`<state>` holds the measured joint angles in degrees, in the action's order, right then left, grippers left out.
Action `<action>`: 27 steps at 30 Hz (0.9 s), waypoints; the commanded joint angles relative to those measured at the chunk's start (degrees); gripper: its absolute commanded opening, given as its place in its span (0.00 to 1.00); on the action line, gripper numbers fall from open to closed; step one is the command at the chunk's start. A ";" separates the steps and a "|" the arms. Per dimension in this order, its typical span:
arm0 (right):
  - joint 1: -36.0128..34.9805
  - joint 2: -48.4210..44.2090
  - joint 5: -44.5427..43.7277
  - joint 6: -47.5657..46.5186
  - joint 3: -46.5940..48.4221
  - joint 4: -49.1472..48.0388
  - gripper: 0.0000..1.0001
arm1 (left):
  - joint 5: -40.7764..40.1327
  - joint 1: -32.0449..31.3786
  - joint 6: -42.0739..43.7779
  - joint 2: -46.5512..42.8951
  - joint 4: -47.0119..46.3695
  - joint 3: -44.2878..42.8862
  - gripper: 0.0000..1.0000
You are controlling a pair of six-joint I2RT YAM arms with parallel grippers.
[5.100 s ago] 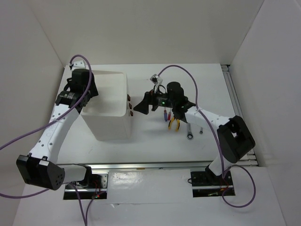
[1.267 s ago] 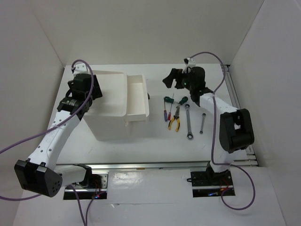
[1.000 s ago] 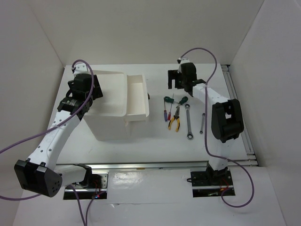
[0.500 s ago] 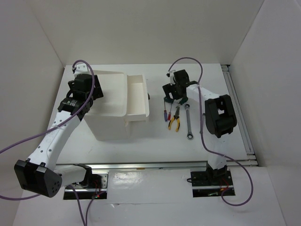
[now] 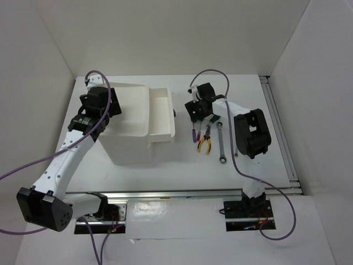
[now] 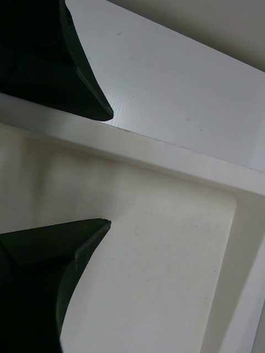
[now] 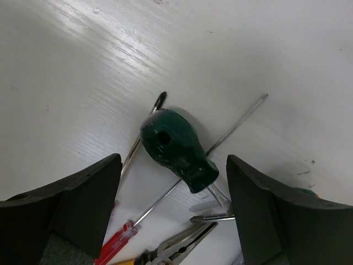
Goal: Sort the tools into containers
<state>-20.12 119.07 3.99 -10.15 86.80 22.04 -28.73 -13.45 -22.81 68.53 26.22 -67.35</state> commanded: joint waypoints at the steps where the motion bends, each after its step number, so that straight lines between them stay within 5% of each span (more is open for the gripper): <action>1: -1.23 1.69 0.85 -0.57 2.76 0.90 0.82 | 4.21 -1.93 -0.83 0.99 8.32 2.49 0.83; 13: -1.24 4.16 -0.74 -0.57 5.30 3.18 0.57 | 4.74 -1.93 -0.83 1.51 8.32 2.49 0.83; 24: -1.24 2.66 -2.67 -0.04 6.35 2.83 0.56 | 5.26 -1.93 -0.83 1.52 8.32 2.49 0.83; 27: -1.24 3.28 -2.14 -0.04 6.36 2.83 0.29 | 5.26 -1.93 -0.83 1.52 8.32 2.49 0.83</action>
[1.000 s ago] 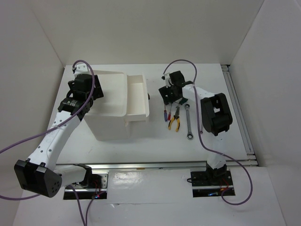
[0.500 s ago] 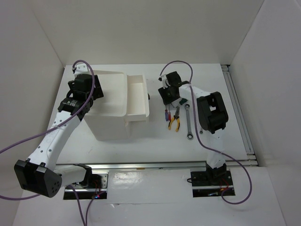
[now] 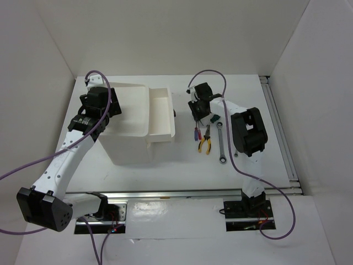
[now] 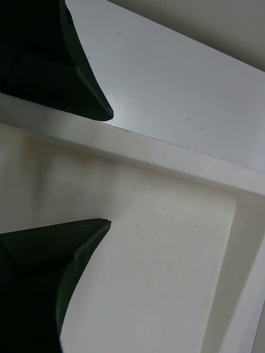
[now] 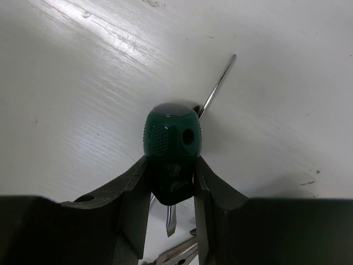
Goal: Sort the tools into containers
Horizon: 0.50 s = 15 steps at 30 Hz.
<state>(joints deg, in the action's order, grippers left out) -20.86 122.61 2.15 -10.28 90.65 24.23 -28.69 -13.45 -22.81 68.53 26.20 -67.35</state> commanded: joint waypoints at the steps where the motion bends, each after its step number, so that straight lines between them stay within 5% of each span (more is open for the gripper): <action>1: -0.49 0.35 -0.31 0.61 2.51 0.64 0.29 | 5.22 -1.93 -0.83 1.52 8.35 2.49 0.83; 13: -0.49 -2.72 0.31 1.75 3.13 1.17 0.29 | 5.22 -1.93 -0.83 2.04 8.35 2.49 0.83; 15: -0.49 -3.43 -0.40 2.28 3.65 1.17 0.23 | 5.22 -1.93 -0.83 2.04 8.35 2.49 0.83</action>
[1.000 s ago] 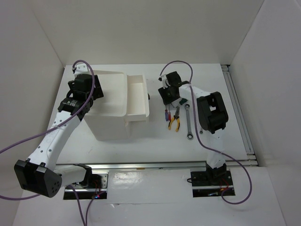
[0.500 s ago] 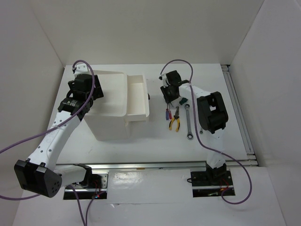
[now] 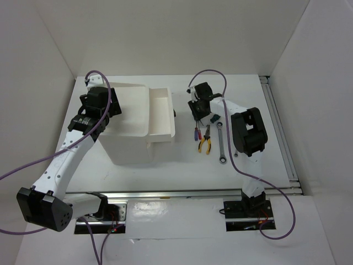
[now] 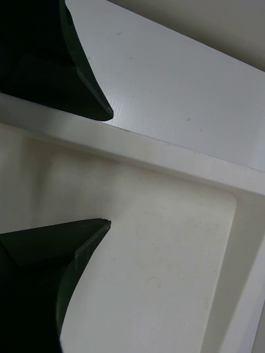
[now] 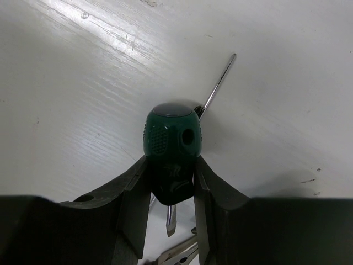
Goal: Sort the tools into containers
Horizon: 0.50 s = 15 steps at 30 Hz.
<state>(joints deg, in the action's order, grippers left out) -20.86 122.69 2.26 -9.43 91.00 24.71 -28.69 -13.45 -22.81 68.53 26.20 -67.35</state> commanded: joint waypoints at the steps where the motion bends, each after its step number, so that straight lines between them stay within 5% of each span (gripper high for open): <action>1: -0.49 -4.38 -0.50 1.43 3.31 0.69 0.23 | 5.22 -1.93 -0.83 2.04 8.35 2.49 0.83; 9: -0.49 -7.73 -3.67 2.83 4.44 0.69 0.19 | 5.75 -1.93 -0.83 2.04 8.35 2.49 0.83; 13: -0.49 -11.85 -3.15 6.17 3.93 0.52 0.00 | 5.75 -1.93 -0.83 2.04 8.35 2.49 0.83; 15: -0.49 -16.32 -2.53 9.06 3.40 -0.72 0.00 | 5.75 -1.93 -0.83 2.04 8.35 2.49 0.83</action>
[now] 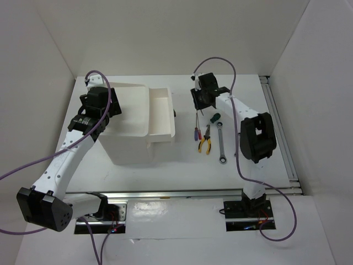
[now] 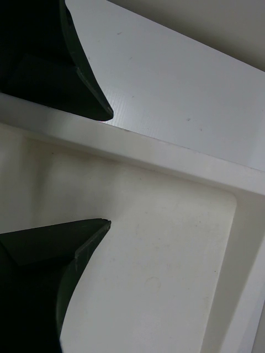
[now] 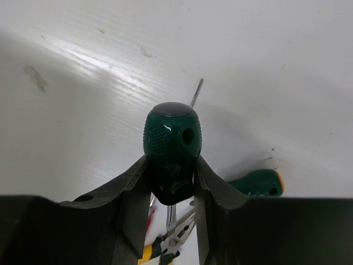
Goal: Sort the tools into containers
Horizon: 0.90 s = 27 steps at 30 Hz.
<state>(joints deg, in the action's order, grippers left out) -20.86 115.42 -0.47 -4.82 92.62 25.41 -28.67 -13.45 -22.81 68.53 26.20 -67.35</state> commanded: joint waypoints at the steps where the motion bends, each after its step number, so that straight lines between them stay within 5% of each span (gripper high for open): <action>1: -0.49 -10.89 1.25 5.51 1.78 -2.28 0.00 | 5.73 -1.93 -0.83 2.04 8.35 2.49 0.83; 8: -2.43 -26.98 5.11 17.64 -0.25 -10.02 0.00 | 5.73 -2.46 -0.83 2.04 8.35 2.49 0.83; 19: -13.84 -29.72 9.79 26.79 -5.51 -14.25 0.00 | 5.73 -2.46 -0.83 2.04 8.35 2.49 0.83; 27: -18.78 -22.70 8.64 26.79 -1.66 -14.43 0.03 | 5.73 -2.46 -0.83 2.04 8.35 2.49 0.83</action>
<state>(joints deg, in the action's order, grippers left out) -38.61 91.66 8.62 21.28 87.42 14.59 -28.69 -13.65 -22.68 68.53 26.15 -67.33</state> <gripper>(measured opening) 0.392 0.833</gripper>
